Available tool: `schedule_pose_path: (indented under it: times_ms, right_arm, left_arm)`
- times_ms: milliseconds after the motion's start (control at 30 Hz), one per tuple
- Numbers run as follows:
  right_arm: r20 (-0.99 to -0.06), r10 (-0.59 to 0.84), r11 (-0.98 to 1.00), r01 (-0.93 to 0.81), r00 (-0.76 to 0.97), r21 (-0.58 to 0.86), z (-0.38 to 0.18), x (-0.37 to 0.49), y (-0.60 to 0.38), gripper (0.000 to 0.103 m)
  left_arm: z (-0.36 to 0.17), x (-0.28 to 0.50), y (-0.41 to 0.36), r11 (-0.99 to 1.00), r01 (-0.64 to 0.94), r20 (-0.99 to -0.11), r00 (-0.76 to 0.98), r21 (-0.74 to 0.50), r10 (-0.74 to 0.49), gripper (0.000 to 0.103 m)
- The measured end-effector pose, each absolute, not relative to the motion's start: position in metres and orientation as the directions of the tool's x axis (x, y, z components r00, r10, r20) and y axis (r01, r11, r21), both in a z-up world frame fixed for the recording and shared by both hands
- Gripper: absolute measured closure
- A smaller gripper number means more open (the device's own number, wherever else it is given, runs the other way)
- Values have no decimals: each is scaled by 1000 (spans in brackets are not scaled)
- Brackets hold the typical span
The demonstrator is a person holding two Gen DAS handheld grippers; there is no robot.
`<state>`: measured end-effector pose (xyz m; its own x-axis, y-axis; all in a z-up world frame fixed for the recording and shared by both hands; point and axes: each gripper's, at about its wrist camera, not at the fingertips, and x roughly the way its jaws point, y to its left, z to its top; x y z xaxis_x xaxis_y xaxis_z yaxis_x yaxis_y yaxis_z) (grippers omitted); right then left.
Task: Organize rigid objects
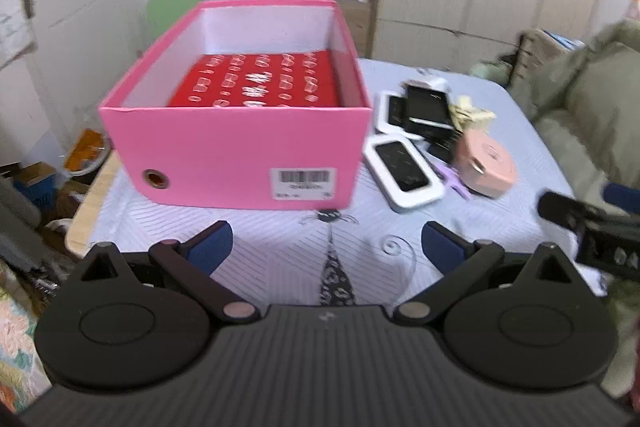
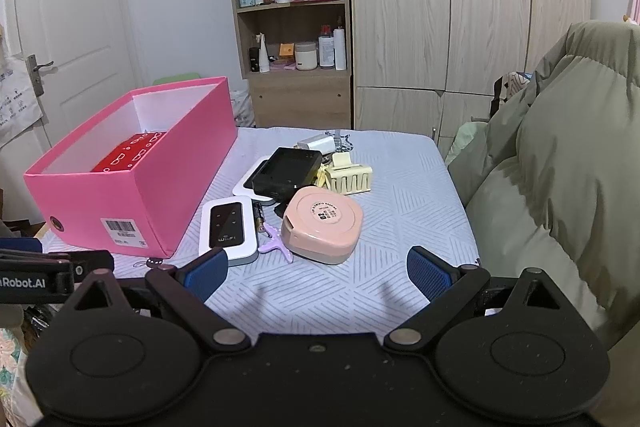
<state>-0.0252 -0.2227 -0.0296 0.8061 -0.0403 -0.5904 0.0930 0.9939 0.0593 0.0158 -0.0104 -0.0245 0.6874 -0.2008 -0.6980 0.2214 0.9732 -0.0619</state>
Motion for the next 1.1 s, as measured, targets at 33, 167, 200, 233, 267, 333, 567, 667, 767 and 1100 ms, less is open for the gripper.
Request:
schedule_pose_path:
  times_ms: [33,167,200,233,267,333,567,667,767,1100]
  right_arm:
    - [-586,-29,994,87,810,71,-29,-24,-224,5]
    - [-485,49,993,8,873,116,-28,-28,-231,5]
    - [-458,65,993,-11,887,119,-30,-29,-233,5]
    - [-435,76,993,-26,897,118,-31,-28,-235,5]
    - [-420,83,992,-36,904,118,-32,-27,-237,5]
    - [-412,106,990,-60,905,124,-33,-22,-241,5]
    - [-515,220,972,-140,828,191,-38,10,-261,5]
    - [-557,211,975,-130,803,183,-46,22,-266,5]
    - [-593,198,977,-108,781,184,-57,34,-270,5]
    - [-641,205,967,-52,740,250,-90,67,-274,5]
  left_arm:
    - [-22,16,-10,967,246,-699,680,-68,-223,2]
    - [-10,17,-8,952,306,-691,684,-20,-234,2]
    - [-7,18,-8,948,319,-691,683,-7,-235,2]
    - [-4,20,-7,942,336,-694,680,8,-237,2]
    - [-1,22,-6,937,350,-697,677,23,-236,2]
    - [4,29,-4,927,369,-701,680,72,-216,2]
    - [14,67,19,911,394,-738,650,122,-182,2]
    - [19,83,34,916,390,-750,632,92,-194,3]
    - [17,99,49,913,401,-777,597,74,-199,3]
    - [14,134,91,929,362,-842,476,-77,-255,5]
